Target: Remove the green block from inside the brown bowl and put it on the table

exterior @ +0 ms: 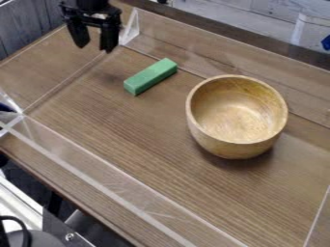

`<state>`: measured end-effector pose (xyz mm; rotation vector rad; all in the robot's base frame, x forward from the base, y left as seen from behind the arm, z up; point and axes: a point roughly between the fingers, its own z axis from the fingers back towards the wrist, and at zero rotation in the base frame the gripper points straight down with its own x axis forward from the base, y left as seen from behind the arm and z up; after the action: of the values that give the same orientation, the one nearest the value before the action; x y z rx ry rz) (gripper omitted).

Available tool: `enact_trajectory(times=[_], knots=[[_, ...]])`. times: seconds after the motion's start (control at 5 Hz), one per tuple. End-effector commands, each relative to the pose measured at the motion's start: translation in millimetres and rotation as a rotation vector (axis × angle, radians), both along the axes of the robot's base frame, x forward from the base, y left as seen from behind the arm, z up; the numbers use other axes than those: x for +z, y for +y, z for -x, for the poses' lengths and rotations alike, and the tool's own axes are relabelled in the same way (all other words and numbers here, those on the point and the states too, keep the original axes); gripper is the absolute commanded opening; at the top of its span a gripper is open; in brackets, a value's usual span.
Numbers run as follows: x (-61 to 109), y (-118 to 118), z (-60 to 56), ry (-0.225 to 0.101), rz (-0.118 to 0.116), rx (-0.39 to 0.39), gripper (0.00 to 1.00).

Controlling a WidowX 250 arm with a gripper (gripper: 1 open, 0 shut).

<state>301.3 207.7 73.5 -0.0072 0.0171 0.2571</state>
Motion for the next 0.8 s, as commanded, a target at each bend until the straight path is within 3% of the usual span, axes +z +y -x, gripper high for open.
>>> enact_trajectory(times=[0.0,0.6], knots=[[18.2,8,-10.9,-0.060,-0.047,0.006,1.00],[-4.2,4,-6.6,-0.006,-0.055,0.038,1.00]])
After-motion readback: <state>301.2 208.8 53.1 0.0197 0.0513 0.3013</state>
